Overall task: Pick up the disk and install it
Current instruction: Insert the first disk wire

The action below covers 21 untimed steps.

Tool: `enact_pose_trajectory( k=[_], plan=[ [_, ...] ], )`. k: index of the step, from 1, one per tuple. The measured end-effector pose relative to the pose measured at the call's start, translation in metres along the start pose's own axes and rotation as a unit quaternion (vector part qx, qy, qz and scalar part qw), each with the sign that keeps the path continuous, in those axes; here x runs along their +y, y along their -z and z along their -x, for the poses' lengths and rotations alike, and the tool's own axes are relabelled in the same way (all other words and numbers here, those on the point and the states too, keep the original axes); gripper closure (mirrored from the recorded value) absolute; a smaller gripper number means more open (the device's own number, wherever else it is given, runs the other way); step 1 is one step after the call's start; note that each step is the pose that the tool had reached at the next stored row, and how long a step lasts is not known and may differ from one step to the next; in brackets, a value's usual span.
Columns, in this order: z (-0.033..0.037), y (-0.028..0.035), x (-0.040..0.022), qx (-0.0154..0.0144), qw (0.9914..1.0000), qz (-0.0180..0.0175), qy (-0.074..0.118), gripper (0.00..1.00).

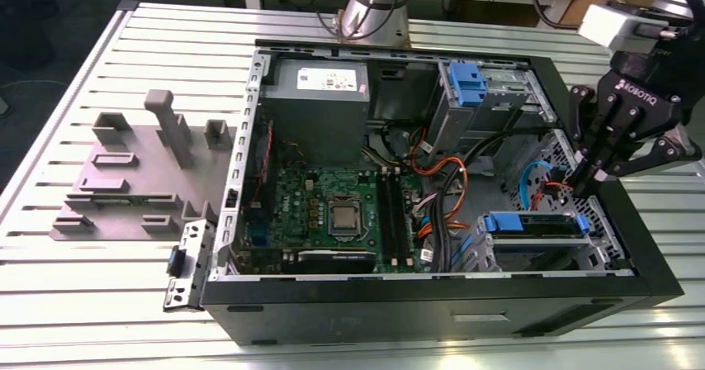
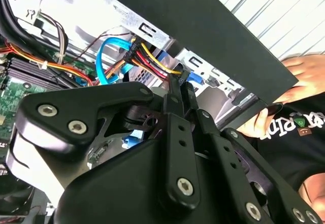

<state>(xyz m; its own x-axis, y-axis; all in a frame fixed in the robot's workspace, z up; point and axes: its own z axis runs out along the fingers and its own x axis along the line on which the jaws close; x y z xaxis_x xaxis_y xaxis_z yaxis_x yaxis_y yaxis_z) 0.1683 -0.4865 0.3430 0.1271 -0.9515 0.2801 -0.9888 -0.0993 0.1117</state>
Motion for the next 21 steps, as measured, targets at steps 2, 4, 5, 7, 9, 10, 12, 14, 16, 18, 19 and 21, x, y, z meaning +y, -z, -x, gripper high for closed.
enact_pose_trajectory(
  k=[2,4,5,7,9,10,12,14,16,18,19,21],
  plan=[
    [-0.0002,-0.0004,0.0028,0.0001,0.99999,-0.0035,-0.001,0.82],
    [-0.0009,-0.0010,0.0062,0.0002,0.99999,-0.0052,-0.001,0.82],
    [-0.0013,-0.0013,0.0080,0.0003,0.99998,-0.0057,-0.001,0.82],
    [-0.0030,-0.0022,0.0106,0.0004,0.99998,-0.0066,0.000,0.82],
    [-0.0063,-0.0033,0.0117,-0.0002,0.99997,-0.0076,0.000,0.82],
    [-0.0080,-0.0038,0.0121,-0.0018,0.99997,-0.0081,0.000,0.82],
    [-0.0107,-0.0049,0.0127,-0.0076,0.99993,-0.0094,0.000,0.82],
    [-0.0120,-0.0055,0.0139,-0.0138,0.99984,-0.0114,0.001,0.82],
    [-0.0120,-0.0057,0.0153,-0.0170,0.99973,-0.0157,0.000,0.82],
    [-0.0121,-0.0060,0.0171,-0.0182,0.99963,-0.0205,-0.001,0.82],
    [-0.0122,-0.0061,0.0182,-0.0183,0.99958,-0.0226,-0.001,0.82],
    [-0.0123,-0.0064,0.0202,-0.0182,0.99947,-0.0271,-0.002,0.82]
  ],
)
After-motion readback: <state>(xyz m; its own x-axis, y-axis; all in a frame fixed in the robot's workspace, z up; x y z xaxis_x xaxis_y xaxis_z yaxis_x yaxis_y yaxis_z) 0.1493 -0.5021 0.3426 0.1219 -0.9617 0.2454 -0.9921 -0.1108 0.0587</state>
